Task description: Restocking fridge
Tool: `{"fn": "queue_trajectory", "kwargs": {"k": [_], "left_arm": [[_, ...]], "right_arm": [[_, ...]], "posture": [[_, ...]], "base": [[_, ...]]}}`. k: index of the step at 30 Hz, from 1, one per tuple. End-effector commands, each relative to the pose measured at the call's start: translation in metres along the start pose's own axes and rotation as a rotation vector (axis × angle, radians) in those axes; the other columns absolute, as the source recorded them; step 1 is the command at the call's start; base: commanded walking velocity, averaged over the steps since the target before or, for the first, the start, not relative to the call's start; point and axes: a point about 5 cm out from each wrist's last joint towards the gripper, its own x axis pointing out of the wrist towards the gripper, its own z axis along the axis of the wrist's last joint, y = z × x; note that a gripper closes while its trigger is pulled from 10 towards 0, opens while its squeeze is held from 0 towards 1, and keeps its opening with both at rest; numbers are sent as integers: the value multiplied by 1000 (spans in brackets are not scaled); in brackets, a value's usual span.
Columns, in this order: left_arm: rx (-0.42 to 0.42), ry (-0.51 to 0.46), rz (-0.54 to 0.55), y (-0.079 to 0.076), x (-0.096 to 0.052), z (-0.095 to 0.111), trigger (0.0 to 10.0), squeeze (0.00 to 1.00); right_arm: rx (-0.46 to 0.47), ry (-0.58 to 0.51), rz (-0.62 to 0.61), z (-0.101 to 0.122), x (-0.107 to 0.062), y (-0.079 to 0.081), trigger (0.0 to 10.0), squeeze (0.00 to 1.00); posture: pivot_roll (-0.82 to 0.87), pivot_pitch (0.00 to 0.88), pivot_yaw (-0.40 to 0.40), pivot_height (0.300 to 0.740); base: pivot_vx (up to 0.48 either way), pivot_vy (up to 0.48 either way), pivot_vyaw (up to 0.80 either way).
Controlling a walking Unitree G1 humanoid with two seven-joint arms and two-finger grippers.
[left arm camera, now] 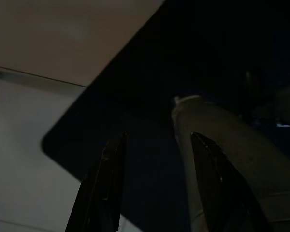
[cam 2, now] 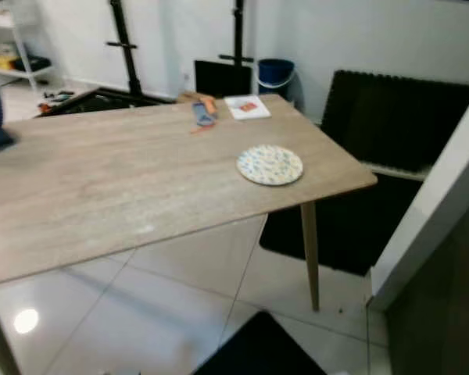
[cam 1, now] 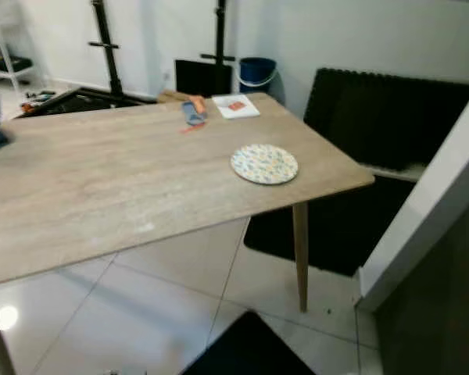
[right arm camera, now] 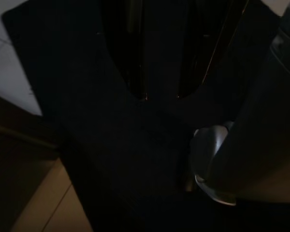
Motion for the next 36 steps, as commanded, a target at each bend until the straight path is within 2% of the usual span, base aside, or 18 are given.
{"fn": "queue_trajectory", "kwargs": {"k": [1,10,19,24,36], "left_arm": [[-3,34,-7,-4,-1,-9,10000,0],[-11,30,-8,-4,-1,-9,10000,0],[-11,26,-24,-5,-1,-8,10000,0],[-15,30,-28,-4,-1,-9,10000,0],[-18,33,-32,-5,-1,-9,10000,0]], "right_arm": [[14,18,-8,-7,-1,-3,10000,0],[12,12,-10,-5,-1,-3,10000,0],[9,-1,-12,-4,-1,-3,10000,0],[25,-18,-6,-2,-1,-3,10000,0],[38,-39,21,1,-1,-1,10000,0]], "posture": [[-35,23,-2,740],[-36,23,-2,740],[-36,23,-3,740],[-36,23,-2,740],[-37,23,-2,740]], "base": [[0,0,-763],[0,0,-762],[0,0,0],[0,-269,0],[247,-314,0]]}}
